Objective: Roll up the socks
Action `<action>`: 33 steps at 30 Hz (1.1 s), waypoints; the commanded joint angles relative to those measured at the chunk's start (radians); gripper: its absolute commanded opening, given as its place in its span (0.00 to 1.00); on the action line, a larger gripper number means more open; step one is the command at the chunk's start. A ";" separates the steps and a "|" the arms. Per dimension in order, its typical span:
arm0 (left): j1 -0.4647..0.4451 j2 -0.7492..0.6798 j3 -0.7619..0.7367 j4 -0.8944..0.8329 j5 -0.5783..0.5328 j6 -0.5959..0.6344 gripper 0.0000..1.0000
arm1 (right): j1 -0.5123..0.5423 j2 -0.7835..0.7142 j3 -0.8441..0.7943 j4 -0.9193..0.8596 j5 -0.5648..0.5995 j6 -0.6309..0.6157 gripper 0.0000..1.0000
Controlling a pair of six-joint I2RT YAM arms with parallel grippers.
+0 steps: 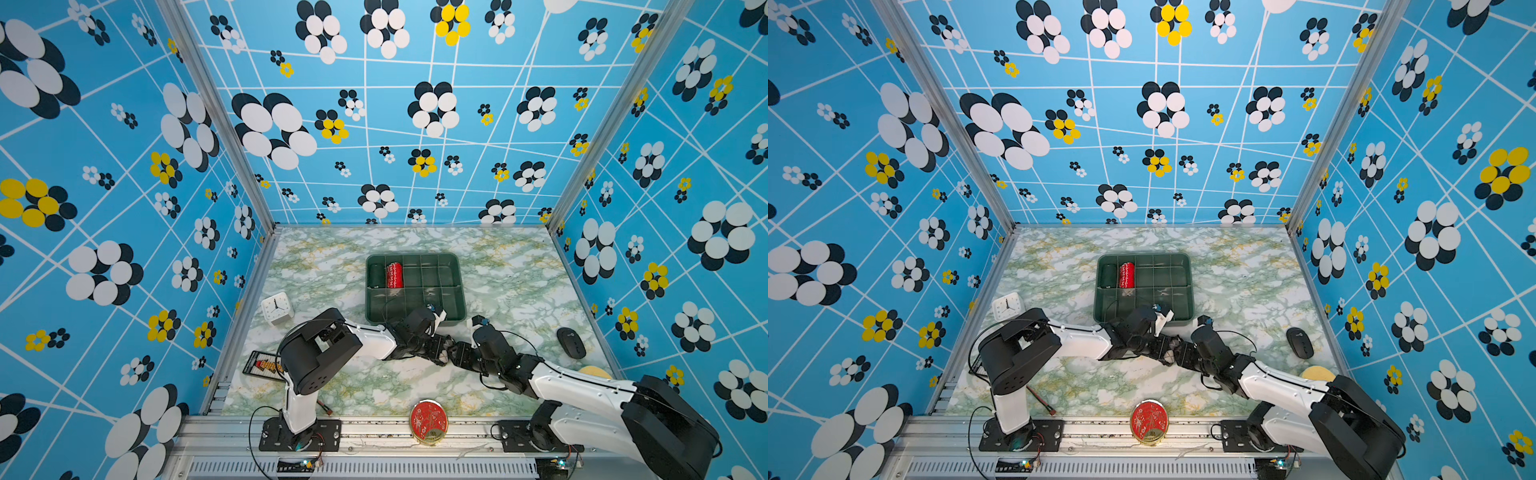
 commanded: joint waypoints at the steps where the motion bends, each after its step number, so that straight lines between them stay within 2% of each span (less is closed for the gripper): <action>1: -0.141 0.061 -0.028 -0.141 0.281 -0.131 0.00 | 0.017 -0.015 0.039 -0.071 -0.027 -0.045 0.43; 10: -0.162 0.042 0.023 -0.210 0.246 -0.109 0.00 | 0.017 -0.128 0.016 -0.105 -0.004 -0.060 0.43; 21: -0.162 0.040 0.179 -0.391 0.209 -0.014 0.00 | 0.018 0.010 0.095 -0.034 -0.042 -0.089 0.44; 29: -0.165 0.031 0.206 -0.421 0.190 -0.012 0.00 | 0.018 0.066 0.132 0.020 -0.049 -0.083 0.44; 33: -0.177 0.009 0.221 -0.467 0.133 -0.001 0.00 | 0.017 0.067 0.141 0.020 -0.054 -0.097 0.44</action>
